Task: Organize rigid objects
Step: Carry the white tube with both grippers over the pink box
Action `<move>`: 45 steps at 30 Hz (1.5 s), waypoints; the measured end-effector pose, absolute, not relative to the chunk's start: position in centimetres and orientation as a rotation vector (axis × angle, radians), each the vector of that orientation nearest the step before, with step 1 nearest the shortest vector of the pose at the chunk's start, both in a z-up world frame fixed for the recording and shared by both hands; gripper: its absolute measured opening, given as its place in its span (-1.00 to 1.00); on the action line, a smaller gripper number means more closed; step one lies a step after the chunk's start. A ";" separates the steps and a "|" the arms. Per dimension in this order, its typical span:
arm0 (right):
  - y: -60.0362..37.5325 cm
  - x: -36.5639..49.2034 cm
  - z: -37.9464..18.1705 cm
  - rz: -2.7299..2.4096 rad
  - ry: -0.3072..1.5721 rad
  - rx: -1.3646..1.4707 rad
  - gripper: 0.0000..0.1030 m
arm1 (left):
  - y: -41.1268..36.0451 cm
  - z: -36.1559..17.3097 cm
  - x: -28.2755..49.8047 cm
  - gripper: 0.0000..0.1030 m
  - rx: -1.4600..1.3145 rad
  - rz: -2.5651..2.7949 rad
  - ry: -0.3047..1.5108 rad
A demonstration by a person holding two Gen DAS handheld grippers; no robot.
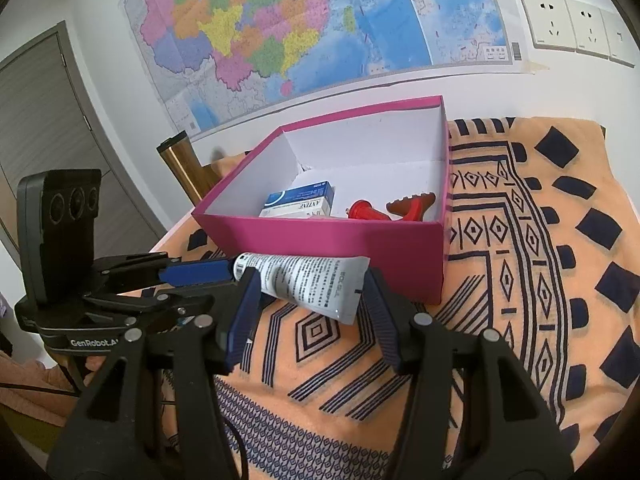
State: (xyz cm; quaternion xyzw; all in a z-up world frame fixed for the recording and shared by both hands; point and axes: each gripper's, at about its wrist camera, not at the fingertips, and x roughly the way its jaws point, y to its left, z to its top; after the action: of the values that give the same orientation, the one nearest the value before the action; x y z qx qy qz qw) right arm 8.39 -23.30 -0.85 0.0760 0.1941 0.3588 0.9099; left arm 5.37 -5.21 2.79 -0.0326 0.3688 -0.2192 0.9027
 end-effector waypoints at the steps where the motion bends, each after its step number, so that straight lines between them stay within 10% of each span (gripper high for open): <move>1: -23.3 8.4 -0.8 0.740 0.400 0.157 0.09 | -5.2 2.8 5.4 -0.29 -0.067 -0.453 0.761; 45: -24.2 9.7 1.5 0.735 0.342 0.153 0.09 | -5.7 4.5 7.0 -0.29 -0.059 -0.446 0.708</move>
State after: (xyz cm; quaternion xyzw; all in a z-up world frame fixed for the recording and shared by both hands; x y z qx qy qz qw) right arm 9.65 -24.23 1.49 0.0743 0.1662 0.3572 0.9161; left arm 7.03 -5.70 4.49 -0.0288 0.3439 -0.2167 0.9132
